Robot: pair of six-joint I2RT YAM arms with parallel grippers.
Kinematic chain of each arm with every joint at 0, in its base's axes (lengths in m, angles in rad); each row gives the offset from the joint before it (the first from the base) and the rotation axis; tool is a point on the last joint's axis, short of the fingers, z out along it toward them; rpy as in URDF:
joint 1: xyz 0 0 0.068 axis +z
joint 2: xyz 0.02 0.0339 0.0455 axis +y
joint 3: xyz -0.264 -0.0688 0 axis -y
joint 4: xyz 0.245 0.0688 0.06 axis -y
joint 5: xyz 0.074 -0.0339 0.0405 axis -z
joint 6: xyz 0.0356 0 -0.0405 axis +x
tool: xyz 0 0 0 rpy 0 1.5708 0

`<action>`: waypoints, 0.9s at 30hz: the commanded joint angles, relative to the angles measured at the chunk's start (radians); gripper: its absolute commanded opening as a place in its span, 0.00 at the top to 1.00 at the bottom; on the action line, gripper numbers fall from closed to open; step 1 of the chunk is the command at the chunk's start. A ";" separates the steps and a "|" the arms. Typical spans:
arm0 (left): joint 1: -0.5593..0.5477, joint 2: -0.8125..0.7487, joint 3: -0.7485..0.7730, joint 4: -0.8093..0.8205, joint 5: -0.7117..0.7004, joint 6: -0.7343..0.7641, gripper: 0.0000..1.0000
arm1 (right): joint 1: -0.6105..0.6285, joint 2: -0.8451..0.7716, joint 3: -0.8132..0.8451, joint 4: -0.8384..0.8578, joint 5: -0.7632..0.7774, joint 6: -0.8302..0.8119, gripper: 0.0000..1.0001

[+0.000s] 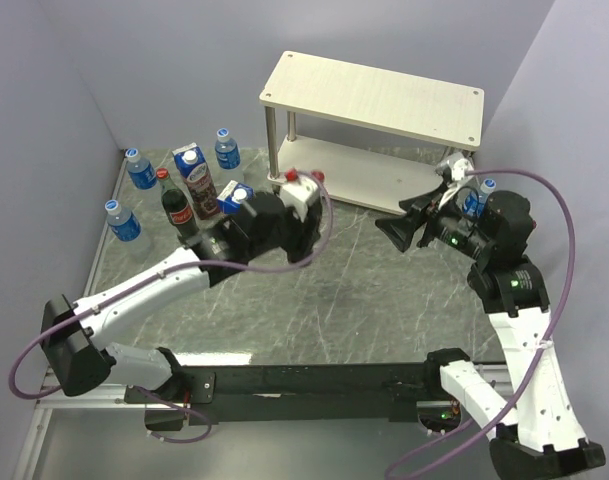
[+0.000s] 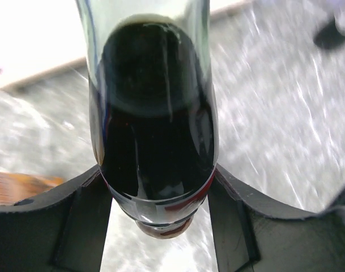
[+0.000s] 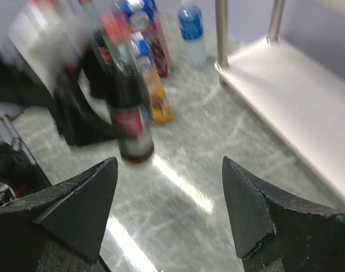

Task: Place and organize the beverage onto the shelf
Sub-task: Adjust the drink.

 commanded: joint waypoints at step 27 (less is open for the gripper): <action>0.280 0.495 1.215 -0.001 0.037 0.192 1.00 | -0.071 -0.119 -0.327 0.130 -0.260 -0.159 0.21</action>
